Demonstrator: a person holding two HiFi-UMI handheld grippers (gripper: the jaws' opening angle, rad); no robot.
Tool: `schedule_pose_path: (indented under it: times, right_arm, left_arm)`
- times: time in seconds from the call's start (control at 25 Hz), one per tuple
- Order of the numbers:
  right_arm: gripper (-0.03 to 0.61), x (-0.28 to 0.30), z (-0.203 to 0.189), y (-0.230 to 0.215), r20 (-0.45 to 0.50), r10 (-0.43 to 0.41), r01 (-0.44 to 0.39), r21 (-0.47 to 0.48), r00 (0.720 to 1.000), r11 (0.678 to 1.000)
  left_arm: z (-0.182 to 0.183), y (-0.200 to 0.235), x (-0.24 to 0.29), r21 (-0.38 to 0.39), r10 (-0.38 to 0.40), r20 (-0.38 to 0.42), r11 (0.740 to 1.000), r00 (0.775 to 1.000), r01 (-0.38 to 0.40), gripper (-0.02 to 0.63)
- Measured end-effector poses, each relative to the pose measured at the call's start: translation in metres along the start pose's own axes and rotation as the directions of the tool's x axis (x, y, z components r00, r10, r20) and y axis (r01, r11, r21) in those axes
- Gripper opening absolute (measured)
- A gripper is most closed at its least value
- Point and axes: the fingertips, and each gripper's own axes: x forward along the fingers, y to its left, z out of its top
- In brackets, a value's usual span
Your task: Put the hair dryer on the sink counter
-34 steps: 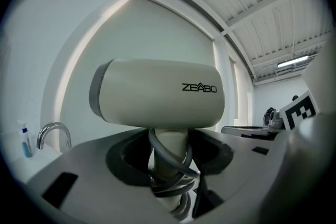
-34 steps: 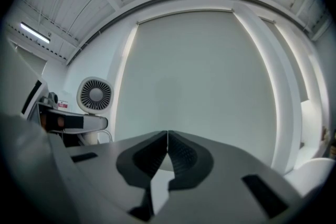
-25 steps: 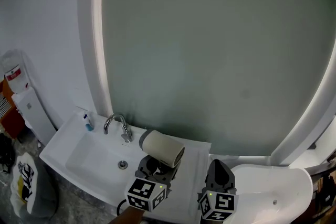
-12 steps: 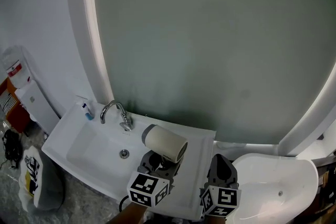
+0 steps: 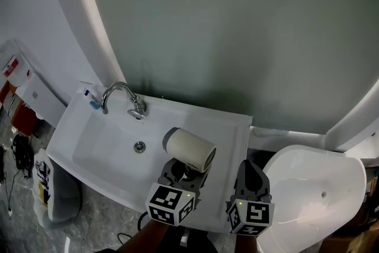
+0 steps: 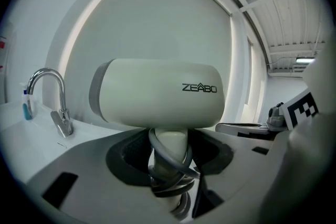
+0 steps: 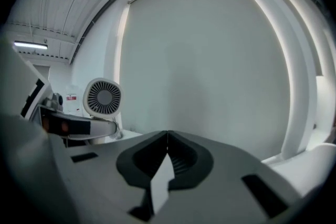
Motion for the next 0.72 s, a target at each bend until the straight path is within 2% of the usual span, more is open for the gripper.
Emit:
schedule_pose_path:
  times: [0.32,0.48,0.72]
  right_arm:
    - [0.021,0.014,-0.046,-0.003,-0.085,0.015,-0.013,0.030,0.996,0.999]
    - [0.020,0.019,-0.058,-0.004,-0.107,0.026,-0.022,0.040,0.994,0.999]
    - [0.021,0.027,-0.062,-0.006,-0.115,0.030,-0.024,0.050,0.993,0.998]
  left_arm:
    - [-0.044,0.008,0.013,-0.056,0.008,-0.069,0.998,0.998,-0.012,0.206]
    - [-0.049,0.008,0.020,-0.085,0.006,-0.084,0.996,0.996,-0.013,0.207]
    - [-0.053,0.009,0.034,-0.089,-0.012,-0.111,0.996,0.994,0.003,0.207]
